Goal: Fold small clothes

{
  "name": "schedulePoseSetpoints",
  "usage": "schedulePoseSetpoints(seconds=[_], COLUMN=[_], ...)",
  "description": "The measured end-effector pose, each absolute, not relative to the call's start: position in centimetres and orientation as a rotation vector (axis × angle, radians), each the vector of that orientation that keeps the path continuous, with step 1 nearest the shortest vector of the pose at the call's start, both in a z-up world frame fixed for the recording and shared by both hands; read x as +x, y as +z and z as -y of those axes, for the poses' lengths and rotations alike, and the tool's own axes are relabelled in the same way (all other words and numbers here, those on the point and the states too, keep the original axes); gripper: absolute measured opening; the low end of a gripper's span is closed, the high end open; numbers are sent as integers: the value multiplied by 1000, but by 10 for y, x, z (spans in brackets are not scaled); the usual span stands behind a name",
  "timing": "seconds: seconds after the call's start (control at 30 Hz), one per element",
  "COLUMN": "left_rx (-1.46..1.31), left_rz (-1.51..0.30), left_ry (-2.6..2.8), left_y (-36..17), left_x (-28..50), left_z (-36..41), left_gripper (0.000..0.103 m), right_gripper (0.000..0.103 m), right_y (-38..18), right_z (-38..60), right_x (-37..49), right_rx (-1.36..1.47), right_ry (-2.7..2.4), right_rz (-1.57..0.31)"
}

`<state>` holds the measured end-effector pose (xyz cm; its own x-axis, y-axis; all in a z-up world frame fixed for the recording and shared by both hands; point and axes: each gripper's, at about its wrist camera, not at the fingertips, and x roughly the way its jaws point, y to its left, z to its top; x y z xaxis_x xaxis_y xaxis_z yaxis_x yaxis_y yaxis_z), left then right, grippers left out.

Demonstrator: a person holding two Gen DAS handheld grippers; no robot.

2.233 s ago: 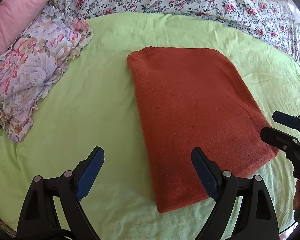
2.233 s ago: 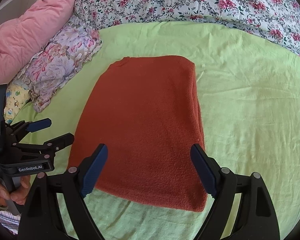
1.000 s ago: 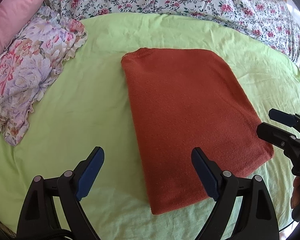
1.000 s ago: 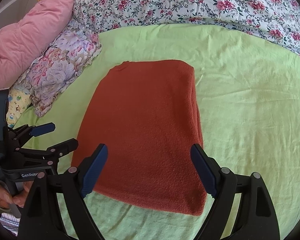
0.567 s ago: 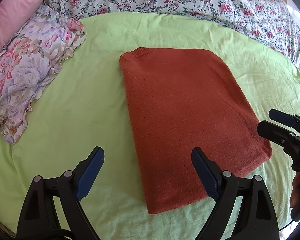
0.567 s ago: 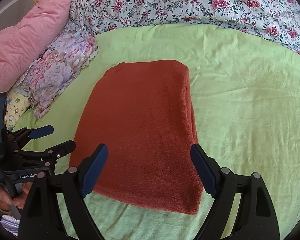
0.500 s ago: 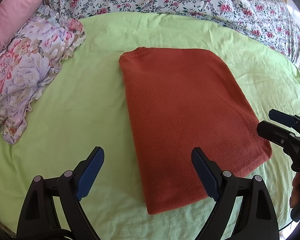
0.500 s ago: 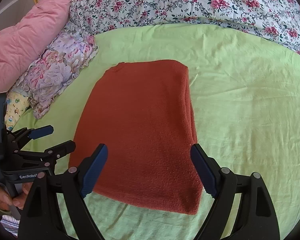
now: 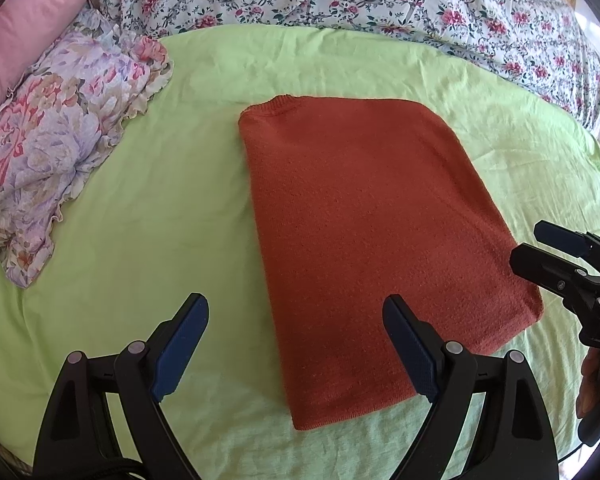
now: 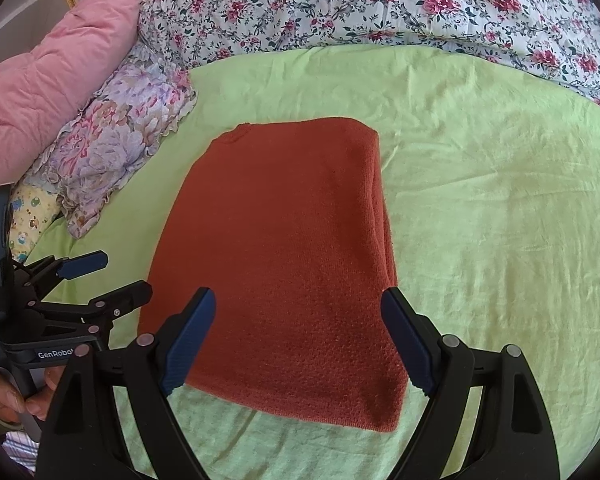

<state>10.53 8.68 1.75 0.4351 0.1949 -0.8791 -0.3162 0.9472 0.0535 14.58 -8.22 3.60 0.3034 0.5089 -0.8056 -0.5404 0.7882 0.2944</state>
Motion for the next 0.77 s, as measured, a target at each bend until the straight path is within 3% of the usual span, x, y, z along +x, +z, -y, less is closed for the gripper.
schedulePoseSetpoints(seconds=[0.77], left_rx=[-147], left_rz=[-1050], left_ry=[359], left_y=[20], left_x=[100], left_z=[-105], left_gripper=[88], right_gripper=[85], right_y=[37], right_z=[74], right_x=[152], right_rx=[-40], right_ry=[703], right_rz=[-1048])
